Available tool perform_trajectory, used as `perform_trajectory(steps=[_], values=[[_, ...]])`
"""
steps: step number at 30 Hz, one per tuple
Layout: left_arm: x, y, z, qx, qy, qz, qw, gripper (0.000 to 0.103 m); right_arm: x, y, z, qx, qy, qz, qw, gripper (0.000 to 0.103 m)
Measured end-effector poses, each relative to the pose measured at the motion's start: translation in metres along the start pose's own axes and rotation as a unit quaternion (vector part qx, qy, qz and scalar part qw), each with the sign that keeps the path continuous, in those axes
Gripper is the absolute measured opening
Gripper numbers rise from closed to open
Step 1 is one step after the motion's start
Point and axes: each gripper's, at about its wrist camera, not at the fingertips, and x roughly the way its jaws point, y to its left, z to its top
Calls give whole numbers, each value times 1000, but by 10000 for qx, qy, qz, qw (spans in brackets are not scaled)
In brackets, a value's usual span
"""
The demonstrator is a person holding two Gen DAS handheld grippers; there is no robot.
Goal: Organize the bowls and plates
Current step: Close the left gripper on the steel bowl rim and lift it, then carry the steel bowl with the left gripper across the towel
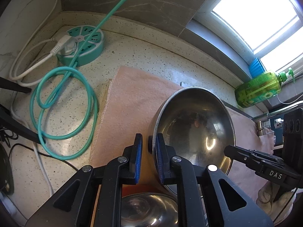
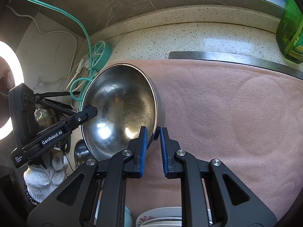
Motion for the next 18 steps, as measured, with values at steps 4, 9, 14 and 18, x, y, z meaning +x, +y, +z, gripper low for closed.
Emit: perform_trajectory(steps=[4, 9, 14, 18], values=[[2, -7, 0, 99, -16, 130, 9999, 13, -2, 0, 0, 0, 11, -16, 10000, 14], [-1, -10, -1, 114, -20, 147, 9998, 13, -10, 0, -2, -27, -20, -14, 10000, 14], [-5, -18, -4, 129, -39, 76, 9999, 13, -28, -2, -5, -28, -101, 24, 9999, 14], [-11, -29, -9, 180, -65, -3, 9998, 13, -45, -6, -11, -65, -136, 0, 9999, 14]])
